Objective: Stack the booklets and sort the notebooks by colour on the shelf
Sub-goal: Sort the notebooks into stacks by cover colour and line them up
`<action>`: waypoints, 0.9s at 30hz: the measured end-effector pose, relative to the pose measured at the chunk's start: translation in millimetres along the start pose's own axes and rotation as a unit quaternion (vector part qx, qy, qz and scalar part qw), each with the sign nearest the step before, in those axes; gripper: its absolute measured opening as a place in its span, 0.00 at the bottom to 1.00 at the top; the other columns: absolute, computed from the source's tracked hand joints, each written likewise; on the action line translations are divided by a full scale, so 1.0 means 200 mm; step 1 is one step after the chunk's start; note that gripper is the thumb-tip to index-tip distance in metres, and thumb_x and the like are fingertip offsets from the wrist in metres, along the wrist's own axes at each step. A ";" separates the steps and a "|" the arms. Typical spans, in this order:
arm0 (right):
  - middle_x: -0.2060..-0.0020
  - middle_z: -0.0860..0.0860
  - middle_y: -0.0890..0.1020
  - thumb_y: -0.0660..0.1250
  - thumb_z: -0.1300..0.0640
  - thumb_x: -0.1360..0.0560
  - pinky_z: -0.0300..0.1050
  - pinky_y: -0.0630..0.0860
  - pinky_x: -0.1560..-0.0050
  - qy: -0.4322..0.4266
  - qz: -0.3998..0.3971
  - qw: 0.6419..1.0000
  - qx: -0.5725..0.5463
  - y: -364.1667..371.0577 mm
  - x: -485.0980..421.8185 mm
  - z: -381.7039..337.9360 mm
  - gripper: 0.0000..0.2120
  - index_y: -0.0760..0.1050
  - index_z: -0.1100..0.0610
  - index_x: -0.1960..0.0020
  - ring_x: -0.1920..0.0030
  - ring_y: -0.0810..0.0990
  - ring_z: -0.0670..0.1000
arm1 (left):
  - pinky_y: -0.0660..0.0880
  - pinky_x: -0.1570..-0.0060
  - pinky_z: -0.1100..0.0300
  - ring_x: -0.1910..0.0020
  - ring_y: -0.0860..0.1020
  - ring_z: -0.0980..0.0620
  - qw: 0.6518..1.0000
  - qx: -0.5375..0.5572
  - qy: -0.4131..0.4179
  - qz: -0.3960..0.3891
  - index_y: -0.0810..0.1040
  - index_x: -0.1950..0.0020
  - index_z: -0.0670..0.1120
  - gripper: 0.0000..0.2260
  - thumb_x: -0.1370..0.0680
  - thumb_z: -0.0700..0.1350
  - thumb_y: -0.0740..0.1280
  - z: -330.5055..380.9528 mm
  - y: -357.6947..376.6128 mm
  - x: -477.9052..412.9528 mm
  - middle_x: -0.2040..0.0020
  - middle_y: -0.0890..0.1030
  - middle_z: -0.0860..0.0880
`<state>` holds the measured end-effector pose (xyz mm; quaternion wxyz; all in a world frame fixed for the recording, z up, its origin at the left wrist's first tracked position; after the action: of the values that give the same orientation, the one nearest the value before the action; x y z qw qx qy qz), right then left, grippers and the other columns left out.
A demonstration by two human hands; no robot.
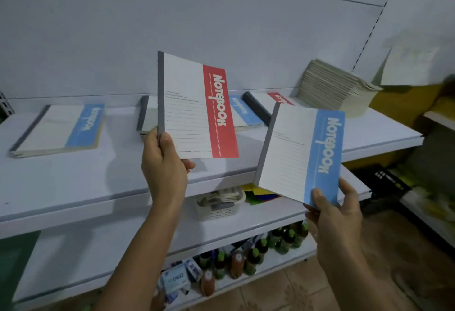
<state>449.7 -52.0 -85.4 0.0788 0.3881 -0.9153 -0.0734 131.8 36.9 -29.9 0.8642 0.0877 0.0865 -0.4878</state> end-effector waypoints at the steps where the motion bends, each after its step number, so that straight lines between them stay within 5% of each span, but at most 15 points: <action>1: 0.47 0.50 0.75 0.65 0.62 0.22 0.44 0.75 0.62 -0.007 -0.012 1.000 0.006 0.03 -0.04 -0.01 0.19 0.67 0.44 0.38 0.56 0.79 0.52 | 0.72 0.75 0.69 0.76 0.74 0.58 1.000 -0.005 0.004 0.000 0.72 0.38 0.49 0.12 0.17 0.48 0.53 0.01 0.03 -0.02 0.50 0.80 0.50; 9: 0.48 0.48 0.75 0.65 0.64 0.23 0.32 0.76 0.70 0.003 -0.134 0.991 0.028 0.59 -0.37 -0.03 0.18 0.67 0.44 0.40 0.51 0.79 0.51 | 0.73 0.74 0.68 0.67 0.77 0.54 0.999 -0.009 0.029 0.032 0.74 0.39 0.46 0.13 0.17 0.48 0.54 -0.03 0.20 -0.20 0.50 0.81 0.49; 13: 0.45 0.49 0.74 0.65 0.64 0.23 0.31 0.76 0.69 -0.016 -0.167 0.983 0.069 0.86 -0.61 -0.04 0.20 0.67 0.49 0.35 0.47 0.78 0.52 | 0.70 0.76 0.69 0.68 0.77 0.61 0.998 0.031 0.014 0.056 0.74 0.47 0.49 0.09 0.17 0.45 0.55 -0.11 0.31 -0.36 0.56 0.80 0.53; 19: 0.36 0.53 0.74 0.64 0.64 0.22 0.46 0.76 0.45 -0.093 -0.190 0.954 0.213 1.12 -0.87 -0.01 0.22 0.65 0.57 0.30 0.40 0.75 0.52 | 0.68 0.78 0.68 0.72 0.74 0.61 0.998 0.036 -0.005 0.045 0.74 0.55 0.54 0.11 0.17 0.44 0.55 -0.17 0.51 -0.52 0.61 0.79 0.54; 27: 0.37 0.52 0.70 0.62 0.61 0.22 0.49 0.72 0.39 -0.203 -0.207 0.900 0.325 1.13 -0.94 0.07 0.25 0.59 0.55 0.27 0.36 0.71 0.51 | 0.71 0.76 0.68 0.70 0.76 0.62 0.996 0.050 -0.005 0.078 0.75 0.55 0.55 0.11 0.18 0.44 0.56 -0.23 0.66 -0.60 0.62 0.80 0.56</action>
<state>418.1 240.1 -70.8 -0.2563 0.5493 -0.7837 0.1357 179.9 214.6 -38.0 0.8947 0.1347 0.0504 -0.4229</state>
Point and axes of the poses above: each hand's wrist, its own x-axis away from the middle knuckle, its own y-axis out of the palm, z = x × y, the point moved 8 cm from there along -x, towards the middle knuckle
